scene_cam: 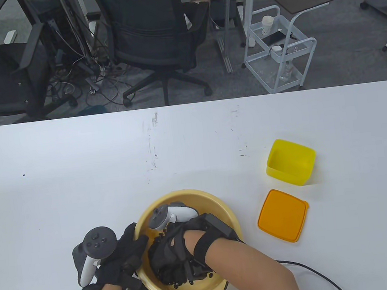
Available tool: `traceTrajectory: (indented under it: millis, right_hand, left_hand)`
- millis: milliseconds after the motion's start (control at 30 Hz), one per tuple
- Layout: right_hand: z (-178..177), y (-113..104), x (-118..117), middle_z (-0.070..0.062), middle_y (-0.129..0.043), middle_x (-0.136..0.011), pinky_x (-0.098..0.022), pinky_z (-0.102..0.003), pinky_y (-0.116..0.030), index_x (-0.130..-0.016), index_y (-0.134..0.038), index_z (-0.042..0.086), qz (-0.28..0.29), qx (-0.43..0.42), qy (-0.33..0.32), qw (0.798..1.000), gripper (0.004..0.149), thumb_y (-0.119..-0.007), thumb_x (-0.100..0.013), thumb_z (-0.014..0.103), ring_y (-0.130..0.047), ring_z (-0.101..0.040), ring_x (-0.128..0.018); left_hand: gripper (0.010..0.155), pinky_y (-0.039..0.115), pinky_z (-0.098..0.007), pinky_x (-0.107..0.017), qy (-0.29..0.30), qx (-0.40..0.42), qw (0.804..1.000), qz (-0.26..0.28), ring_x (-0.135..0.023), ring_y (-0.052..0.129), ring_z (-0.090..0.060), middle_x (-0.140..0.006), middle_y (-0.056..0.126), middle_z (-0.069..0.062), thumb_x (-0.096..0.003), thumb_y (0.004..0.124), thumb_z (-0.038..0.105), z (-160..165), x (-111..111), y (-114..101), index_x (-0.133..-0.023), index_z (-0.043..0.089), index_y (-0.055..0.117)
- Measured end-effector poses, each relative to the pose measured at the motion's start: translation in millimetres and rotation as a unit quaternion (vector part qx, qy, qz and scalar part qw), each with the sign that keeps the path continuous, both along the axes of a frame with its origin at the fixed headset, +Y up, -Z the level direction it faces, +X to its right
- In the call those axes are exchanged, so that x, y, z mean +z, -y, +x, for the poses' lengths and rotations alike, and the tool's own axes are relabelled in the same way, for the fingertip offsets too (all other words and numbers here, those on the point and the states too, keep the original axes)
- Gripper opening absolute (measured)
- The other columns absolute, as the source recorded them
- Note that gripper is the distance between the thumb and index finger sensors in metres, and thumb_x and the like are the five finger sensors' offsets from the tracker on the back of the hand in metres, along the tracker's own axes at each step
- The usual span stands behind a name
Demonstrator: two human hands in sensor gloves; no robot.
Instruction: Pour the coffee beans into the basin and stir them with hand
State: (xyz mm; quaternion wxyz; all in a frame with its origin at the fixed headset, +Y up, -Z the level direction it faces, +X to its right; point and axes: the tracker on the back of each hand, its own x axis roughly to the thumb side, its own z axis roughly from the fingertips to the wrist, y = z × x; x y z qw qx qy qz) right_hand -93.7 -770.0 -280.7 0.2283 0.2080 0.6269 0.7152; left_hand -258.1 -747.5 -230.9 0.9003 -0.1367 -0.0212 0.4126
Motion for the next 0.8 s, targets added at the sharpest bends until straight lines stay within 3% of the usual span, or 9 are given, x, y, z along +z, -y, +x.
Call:
traceTrajectory:
  millis: [67, 200, 367, 567, 700, 800]
  right_hand:
    - [1.7, -0.8, -10.2, -0.022, -0.06, -0.092, -0.061, -0.059, -0.05, -0.096, -0.03, -0.004, 0.005, -0.015, 0.027, 1.0, 0.069, -0.053, -0.051, 0.042, -0.076, -0.044, -0.077]
    - [16.6, -5.7, -34.0, -0.017, -0.056, -0.095, -0.064, -0.058, -0.045, -0.097, -0.029, -0.002, 0.077, 0.007, 0.065, 0.995, 0.068, -0.051, -0.052, 0.044, -0.072, -0.04, -0.079]
    - [25.2, -13.9, -40.1, -0.015, -0.058, -0.095, -0.065, -0.058, -0.044, -0.097, -0.033, -0.001, 0.162, 0.046, 0.064, 0.984, 0.067, -0.052, -0.051, 0.044, -0.072, -0.04, -0.078]
    - [26.6, -24.2, -37.3, -0.016, -0.056, -0.096, -0.064, -0.058, -0.045, -0.098, -0.031, 0.0, 0.248, 0.126, 0.021, 0.96, 0.067, -0.053, -0.051, 0.044, -0.072, -0.042, -0.079]
    - [32.2, -27.2, -32.0, -0.023, -0.055, -0.094, -0.063, -0.061, -0.047, -0.096, -0.032, -0.003, 0.304, 0.262, -0.067, 0.913, 0.069, -0.056, -0.049, 0.043, -0.074, -0.046, -0.08]
    - [37.1, -25.0, -26.4, -0.032, -0.062, -0.086, -0.059, -0.061, -0.054, -0.093, -0.042, -0.009, 0.289, 0.288, -0.083, 0.909, 0.07, -0.058, -0.048, 0.041, -0.08, -0.049, -0.075]
  left_hand:
    - [0.058, 0.082, -0.039, -0.057, 0.002, 0.003, 1.0, 0.0, -0.005, 0.099, -0.009, -0.067, 0.09, -0.029, -0.0589, 0.069, 0.033, 0.0, -0.2, 0.0, -0.104, 0.001, 0.052]
    - [0.058, 0.082, -0.039, -0.057, 0.005, 0.01, 1.0, 0.0, -0.005, 0.099, -0.009, -0.067, 0.09, -0.03, -0.0586, 0.07, 0.033, 0.1, -0.6, 0.0, -0.103, 0.001, 0.052]
    - [0.058, 0.082, -0.039, -0.057, 0.006, 0.009, 1.0, -0.001, -0.006, 0.099, -0.01, -0.067, 0.09, -0.03, -0.0585, 0.07, 0.033, -0.2, -0.9, -0.2, -0.104, 0.001, 0.052]
    - [0.058, 0.082, -0.039, -0.057, 0.003, 0.008, 1.0, -0.001, -0.006, 0.1, -0.01, -0.067, 0.09, -0.03, -0.0587, 0.069, 0.033, -0.5, -0.7, -0.2, -0.104, 0.0, 0.052]
    - [0.058, 0.082, -0.039, -0.058, 0.005, 0.014, 1.0, -0.003, -0.006, 0.1, -0.01, -0.068, 0.09, -0.03, -0.0588, 0.07, 0.033, -0.9, -1.1, 0.1, -0.104, 0.0, 0.051]
    - [0.058, 0.082, -0.039, -0.058, 0.003, 0.011, 1.0, -0.002, -0.006, 0.1, -0.01, -0.068, 0.09, -0.03, -0.0589, 0.069, 0.033, -0.6, -0.9, -0.2, -0.104, 0.0, 0.051]
